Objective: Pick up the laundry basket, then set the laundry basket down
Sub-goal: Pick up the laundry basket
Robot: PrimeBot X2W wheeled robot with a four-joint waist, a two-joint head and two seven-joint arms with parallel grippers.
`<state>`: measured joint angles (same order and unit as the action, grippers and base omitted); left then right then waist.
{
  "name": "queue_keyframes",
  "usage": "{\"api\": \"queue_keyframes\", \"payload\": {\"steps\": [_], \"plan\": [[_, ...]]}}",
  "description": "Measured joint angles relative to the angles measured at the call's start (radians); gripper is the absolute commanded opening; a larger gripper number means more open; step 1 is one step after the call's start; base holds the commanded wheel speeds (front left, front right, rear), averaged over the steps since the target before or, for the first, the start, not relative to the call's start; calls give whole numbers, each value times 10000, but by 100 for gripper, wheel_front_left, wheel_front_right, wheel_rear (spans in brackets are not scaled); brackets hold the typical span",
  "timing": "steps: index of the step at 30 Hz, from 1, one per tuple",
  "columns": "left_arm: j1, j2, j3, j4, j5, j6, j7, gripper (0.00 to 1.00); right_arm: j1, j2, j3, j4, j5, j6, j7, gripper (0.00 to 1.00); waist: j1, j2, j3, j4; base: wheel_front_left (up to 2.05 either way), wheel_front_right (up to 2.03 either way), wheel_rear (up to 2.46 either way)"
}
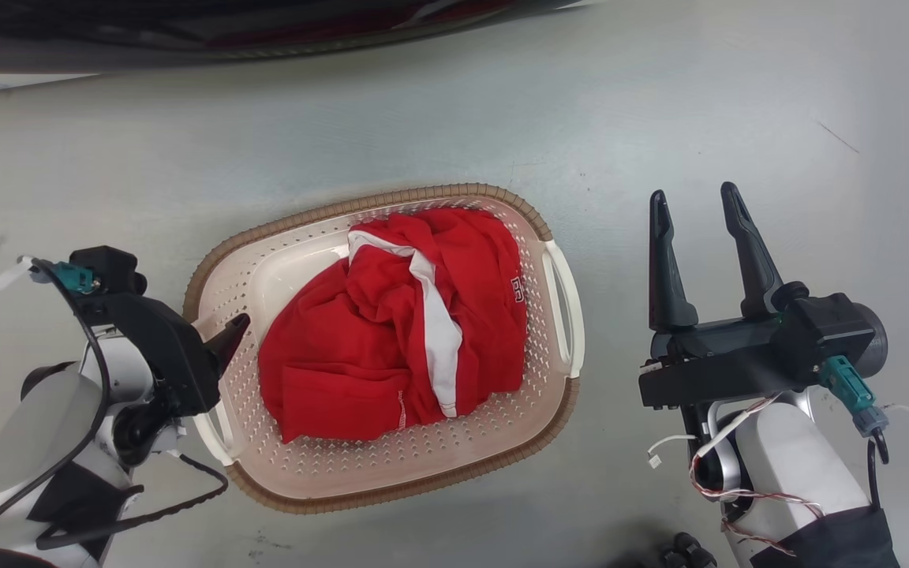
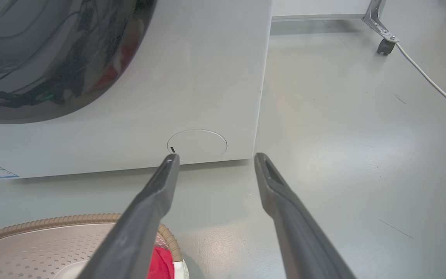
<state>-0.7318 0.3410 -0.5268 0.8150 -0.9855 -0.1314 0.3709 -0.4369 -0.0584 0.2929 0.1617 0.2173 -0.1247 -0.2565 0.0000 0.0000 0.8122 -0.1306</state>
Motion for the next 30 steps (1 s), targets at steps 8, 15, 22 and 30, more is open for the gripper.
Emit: {"api": "queue_keyframes", "payload": {"steps": [8, 15, 22, 30], "plan": [[5, 12, -123, -117, 13, 0, -593, 100, -5, 6, -102, 161, 0, 0, -2, 100, 0, 0, -152, 78, 0, 0, 0], [289, -153, -98, -617, 205, 0, -2355, 100, 28, 6, -364, 485, -84, 0, 0, 100, 0, 0, -663, 246, 0, 0, 0], [711, -472, -48, -1053, 780, -2, -4299, 100, 192, -232, -428, 756, -226, -27, -2, 100, 0, 0, -1413, 581, 0, 0, 0], [1464, -598, -104, -1620, 1593, 364, -6207, 100, 409, -464, -439, 1003, -328, 10, -2, 100, -1, 0, -2467, 1044, 0, 0, 0]]}}
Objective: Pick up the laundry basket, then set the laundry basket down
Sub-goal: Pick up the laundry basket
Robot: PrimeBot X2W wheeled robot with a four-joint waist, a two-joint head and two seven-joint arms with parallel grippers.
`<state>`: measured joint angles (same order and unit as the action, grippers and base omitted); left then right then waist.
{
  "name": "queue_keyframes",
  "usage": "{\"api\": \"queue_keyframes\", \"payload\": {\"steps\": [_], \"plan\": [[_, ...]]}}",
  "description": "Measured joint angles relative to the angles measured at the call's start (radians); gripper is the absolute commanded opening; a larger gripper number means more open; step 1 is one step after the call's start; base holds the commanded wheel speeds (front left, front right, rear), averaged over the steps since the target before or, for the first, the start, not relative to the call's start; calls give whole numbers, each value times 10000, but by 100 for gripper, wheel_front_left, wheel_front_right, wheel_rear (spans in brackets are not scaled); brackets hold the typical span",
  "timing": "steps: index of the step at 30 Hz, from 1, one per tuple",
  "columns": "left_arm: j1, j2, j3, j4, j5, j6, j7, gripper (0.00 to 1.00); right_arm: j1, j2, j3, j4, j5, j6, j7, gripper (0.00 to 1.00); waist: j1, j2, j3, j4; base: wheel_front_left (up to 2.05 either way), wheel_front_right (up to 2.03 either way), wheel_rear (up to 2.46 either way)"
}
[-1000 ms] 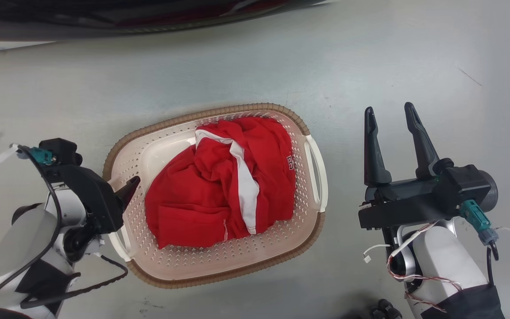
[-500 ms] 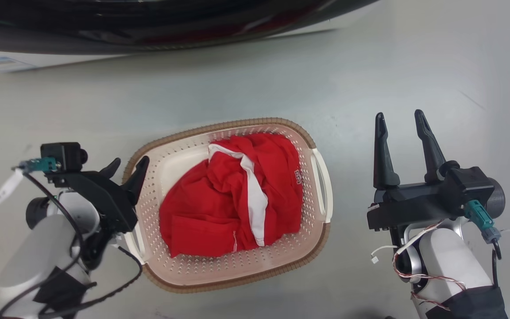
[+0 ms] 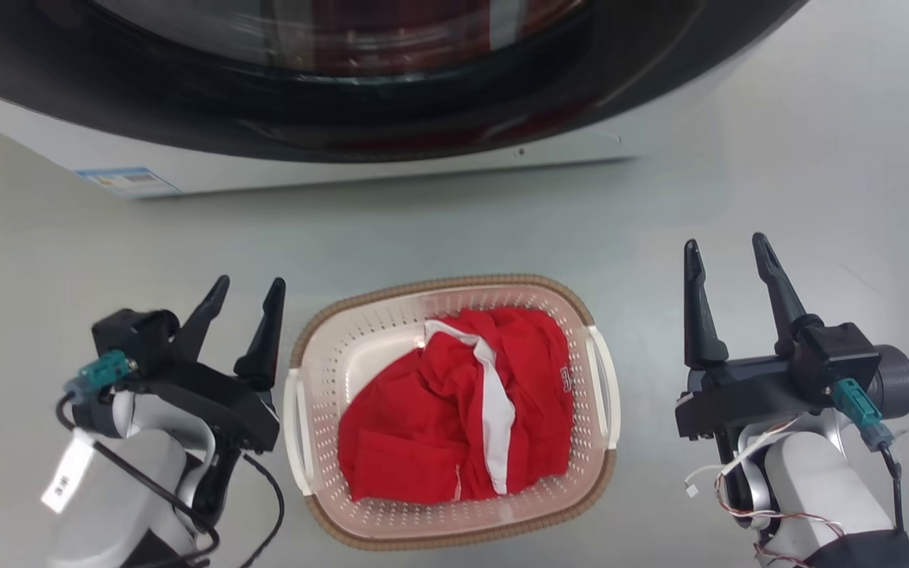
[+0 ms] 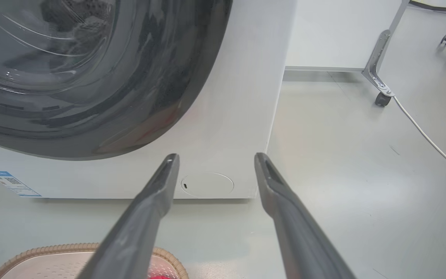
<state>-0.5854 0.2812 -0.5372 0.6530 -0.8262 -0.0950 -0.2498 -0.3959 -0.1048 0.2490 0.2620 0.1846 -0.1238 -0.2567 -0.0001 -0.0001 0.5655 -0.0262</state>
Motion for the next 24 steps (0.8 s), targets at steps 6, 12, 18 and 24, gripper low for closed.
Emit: {"api": "queue_keyframes", "payload": {"steps": [6, 12, 18, 24], "plan": [[599, 54, -23, -648, 614, 479, -44, 100, 289, -224, -105, -36, -6, 10, 2, 100, 0, 0, -871, 296, 0, 0, 0], [1449, 382, 314, -1841, 1216, 1145, -42, 100, 753, -418, -226, -389, -65, 12, 0, 100, 1, 0, -1925, 552, 0, 0, 0], [2257, 683, 821, -3331, 1745, 1630, -42, 100, 1314, -491, -290, -846, -96, 12, 0, 100, 0, 0, -2801, 700, 0, 0, 0], [3310, 838, 1093, -4577, 2230, 1868, -42, 100, 2053, -575, -326, -1273, -98, 10, 0, 100, 0, 0, -3575, 782, 0, 0, 0]]}}
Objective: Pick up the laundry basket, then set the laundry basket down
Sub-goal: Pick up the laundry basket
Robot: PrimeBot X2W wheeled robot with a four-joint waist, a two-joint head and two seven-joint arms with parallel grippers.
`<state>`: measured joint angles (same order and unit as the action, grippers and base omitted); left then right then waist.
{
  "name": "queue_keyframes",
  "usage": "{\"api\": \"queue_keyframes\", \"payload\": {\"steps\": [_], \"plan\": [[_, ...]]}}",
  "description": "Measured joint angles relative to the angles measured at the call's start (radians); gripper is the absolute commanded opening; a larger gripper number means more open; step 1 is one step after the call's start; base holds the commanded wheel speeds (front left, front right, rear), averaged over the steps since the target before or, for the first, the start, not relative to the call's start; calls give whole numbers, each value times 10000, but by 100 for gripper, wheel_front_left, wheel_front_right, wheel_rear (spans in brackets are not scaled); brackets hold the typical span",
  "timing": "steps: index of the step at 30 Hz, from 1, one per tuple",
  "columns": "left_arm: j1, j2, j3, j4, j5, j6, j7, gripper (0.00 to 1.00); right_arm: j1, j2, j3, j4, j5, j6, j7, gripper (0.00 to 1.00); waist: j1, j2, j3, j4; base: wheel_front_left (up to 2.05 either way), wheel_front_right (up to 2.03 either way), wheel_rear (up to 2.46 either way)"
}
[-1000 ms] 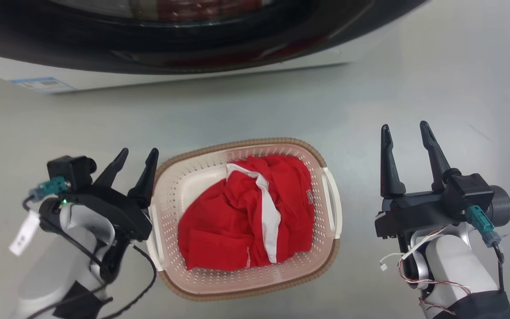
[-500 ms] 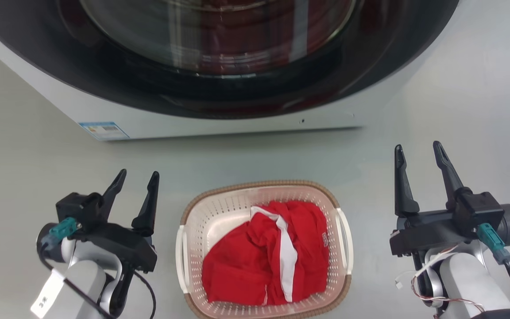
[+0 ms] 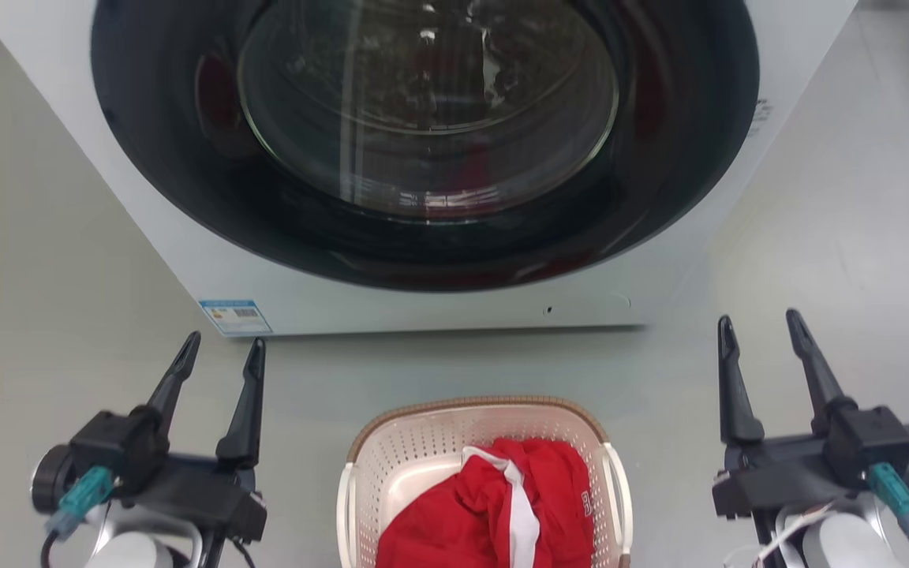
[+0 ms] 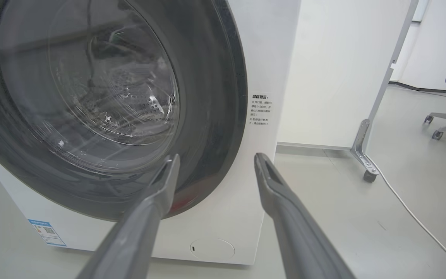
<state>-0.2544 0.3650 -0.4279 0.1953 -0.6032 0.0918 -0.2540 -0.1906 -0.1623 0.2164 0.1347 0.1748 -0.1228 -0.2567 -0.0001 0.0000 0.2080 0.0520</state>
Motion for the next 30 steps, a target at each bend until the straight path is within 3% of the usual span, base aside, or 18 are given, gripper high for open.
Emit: {"api": "queue_keyframes", "payload": {"steps": [12, 30], "plan": [[1856, 190, 679, -1444, 491, 238, 0, 100, 1532, 12, -130, -585, 4, -2, 0, 100, 0, 0, -1009, -76, 0, 0, 0], [3484, -286, 1553, -1962, 784, 326, 0, 100, 2674, 134, -355, -1271, 2, -17, 107, 100, 1, 1, -1794, -61, 0, 0, 0]]}}
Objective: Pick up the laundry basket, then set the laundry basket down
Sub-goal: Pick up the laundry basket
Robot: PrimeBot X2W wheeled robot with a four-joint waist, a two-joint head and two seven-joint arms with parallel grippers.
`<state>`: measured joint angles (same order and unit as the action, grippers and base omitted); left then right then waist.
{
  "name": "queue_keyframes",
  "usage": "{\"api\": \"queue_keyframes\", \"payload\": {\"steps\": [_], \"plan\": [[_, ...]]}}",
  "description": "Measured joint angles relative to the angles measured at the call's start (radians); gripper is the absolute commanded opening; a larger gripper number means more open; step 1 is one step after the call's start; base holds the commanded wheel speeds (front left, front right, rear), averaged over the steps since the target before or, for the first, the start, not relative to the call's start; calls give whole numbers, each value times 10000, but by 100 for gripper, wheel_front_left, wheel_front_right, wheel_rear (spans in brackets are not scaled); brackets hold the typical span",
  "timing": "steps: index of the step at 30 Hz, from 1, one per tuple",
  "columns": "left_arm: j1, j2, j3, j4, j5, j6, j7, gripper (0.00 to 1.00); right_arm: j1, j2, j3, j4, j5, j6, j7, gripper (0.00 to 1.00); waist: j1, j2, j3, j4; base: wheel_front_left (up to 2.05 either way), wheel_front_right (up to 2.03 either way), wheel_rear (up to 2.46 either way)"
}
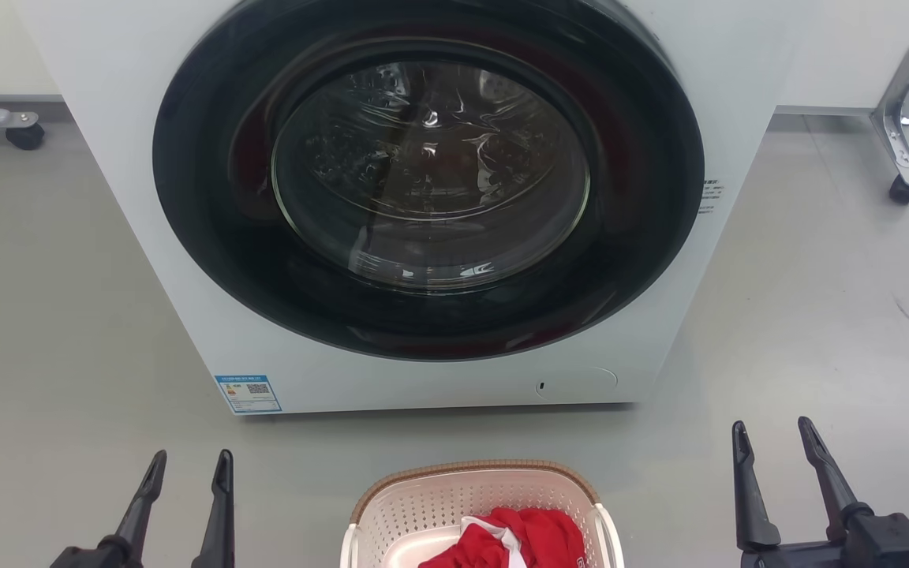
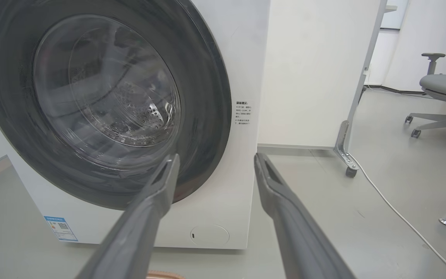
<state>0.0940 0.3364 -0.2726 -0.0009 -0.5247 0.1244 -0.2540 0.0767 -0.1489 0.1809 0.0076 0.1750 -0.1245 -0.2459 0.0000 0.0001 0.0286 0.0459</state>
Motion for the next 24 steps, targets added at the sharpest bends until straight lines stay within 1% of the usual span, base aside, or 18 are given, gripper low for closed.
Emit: {"api": "queue_keyframes", "payload": {"steps": [13, 24], "plan": [[169, -414, 295, -222, 412, 0, 75, 100, 110, 23, -75, -265, -2, 0, 261, 100, 0, 0, 5, 14, 0, 0, 0], [169, -539, 336, -383, 531, 0, 337, 100, 133, 50, -111, -380, -2, 0, 435, 100, 0, 0, 87, 36, 0, 0, 0]]}}
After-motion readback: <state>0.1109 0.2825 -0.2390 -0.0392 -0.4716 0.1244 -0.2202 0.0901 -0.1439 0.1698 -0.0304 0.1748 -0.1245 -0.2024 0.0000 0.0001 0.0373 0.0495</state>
